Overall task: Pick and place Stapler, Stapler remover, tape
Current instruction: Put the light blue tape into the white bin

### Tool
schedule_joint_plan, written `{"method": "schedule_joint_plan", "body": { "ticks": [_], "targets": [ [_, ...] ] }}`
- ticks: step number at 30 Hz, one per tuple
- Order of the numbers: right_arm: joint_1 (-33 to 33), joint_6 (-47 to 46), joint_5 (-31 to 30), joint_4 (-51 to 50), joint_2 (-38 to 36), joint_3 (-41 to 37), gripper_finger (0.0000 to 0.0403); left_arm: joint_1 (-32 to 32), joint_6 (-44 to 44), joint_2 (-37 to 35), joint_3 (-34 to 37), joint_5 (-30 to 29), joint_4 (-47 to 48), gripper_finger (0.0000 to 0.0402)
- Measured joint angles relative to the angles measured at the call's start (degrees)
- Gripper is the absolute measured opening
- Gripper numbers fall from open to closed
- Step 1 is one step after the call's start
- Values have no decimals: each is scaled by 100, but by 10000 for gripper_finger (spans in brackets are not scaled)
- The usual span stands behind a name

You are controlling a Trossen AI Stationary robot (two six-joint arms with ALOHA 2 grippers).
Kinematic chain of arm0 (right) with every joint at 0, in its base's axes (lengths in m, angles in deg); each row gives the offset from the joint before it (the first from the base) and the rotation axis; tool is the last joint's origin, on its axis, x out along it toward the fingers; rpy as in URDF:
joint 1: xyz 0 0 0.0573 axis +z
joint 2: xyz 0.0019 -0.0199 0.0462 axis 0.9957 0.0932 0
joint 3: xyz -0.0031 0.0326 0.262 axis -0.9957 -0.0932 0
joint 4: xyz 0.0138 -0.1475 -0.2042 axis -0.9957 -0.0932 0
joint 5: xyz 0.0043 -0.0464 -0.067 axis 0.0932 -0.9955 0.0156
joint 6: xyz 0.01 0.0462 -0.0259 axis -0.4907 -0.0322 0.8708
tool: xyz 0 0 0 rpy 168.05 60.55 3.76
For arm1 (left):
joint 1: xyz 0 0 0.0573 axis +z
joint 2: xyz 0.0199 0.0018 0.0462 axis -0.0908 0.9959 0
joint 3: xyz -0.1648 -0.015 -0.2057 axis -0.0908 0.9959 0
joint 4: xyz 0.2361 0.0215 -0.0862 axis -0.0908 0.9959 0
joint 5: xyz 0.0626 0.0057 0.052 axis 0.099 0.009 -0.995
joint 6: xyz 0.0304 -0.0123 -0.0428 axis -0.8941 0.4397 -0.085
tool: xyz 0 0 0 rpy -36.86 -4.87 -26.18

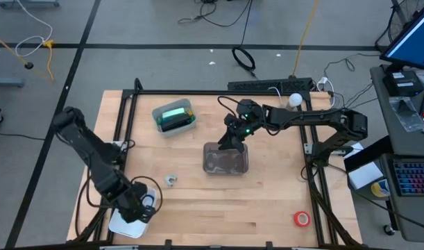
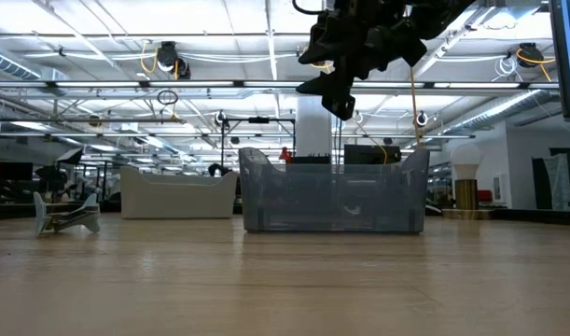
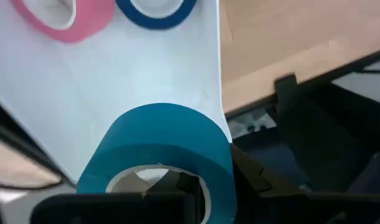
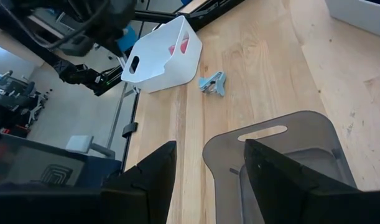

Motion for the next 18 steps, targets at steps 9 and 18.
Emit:
{"method": "schedule_joint_plan", "body": {
  "ticks": [9, 18],
  "targets": [
    [54, -131, -2, 0, 0, 0, 180, -212, 274, -1, 1230, -47, -1516, 39],
    [81, -154, -11, 0, 0, 0, 179, -242, 753, -1, 1989, 651, -2306, 51]
  ]
}}
